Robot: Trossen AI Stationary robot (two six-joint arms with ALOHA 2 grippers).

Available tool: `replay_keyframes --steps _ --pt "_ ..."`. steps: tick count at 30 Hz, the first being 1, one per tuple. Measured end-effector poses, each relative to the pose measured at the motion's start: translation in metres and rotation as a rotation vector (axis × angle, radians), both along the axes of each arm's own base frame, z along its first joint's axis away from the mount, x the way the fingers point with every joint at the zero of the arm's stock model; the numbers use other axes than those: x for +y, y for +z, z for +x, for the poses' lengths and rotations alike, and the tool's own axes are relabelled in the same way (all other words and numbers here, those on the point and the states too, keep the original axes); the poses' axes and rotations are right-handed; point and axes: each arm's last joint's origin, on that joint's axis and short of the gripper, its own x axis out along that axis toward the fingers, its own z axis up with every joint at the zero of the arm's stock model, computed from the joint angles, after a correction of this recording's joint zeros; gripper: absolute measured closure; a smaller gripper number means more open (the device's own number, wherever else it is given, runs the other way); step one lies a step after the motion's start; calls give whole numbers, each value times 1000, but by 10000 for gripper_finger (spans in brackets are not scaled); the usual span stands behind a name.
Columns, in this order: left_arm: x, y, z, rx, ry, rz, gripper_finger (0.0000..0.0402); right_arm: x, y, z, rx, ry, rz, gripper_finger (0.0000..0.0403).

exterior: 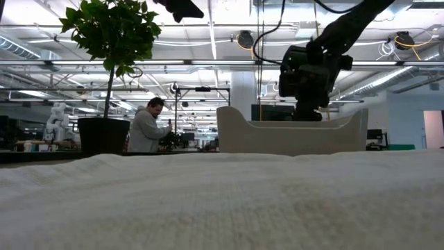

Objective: Pick and placing Produce into tupperware
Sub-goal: Put the yellow lemon into the gray bin

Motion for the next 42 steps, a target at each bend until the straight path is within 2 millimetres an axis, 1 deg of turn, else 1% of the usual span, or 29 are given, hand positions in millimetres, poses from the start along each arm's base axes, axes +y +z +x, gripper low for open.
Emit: replay_keyframes --steps 2,7,10,13,16,21,26,31,35,42 --pt "1 -5 1 12 -1 -6 376 -2 -4 0 16 -6 10 173" --pt "5 -14 2 34 4 -25 376 -4 -7 3 17 7 4 173" --pt "5 -19 2 36 -29 -35 376 -7 -7 10 11 50 -16 173" --pt "6 -19 1 22 -59 -46 376 -11 -9 18 40 106 -13 174" --pt "7 -19 0 20 -54 -48 376 -17 -10 27 60 149 -13 174" --pt "12 -19 -4 19 -35 -52 376 -21 -10 32 80 235 -20 174" --pt "16 -19 -8 15 -27 -57 376 -18 -11 32 57 283 19 174" --pt "17 -18 -9 2 -48 -70 376 -13 -10 36 53 310 15 174" --pt "17 -18 -9 3 -46 -70 376 -11 -12 41 32 321 -12 174" --pt "17 -18 -9 3 -47 -71 376 -13 -16 43 50 321 -68 174"
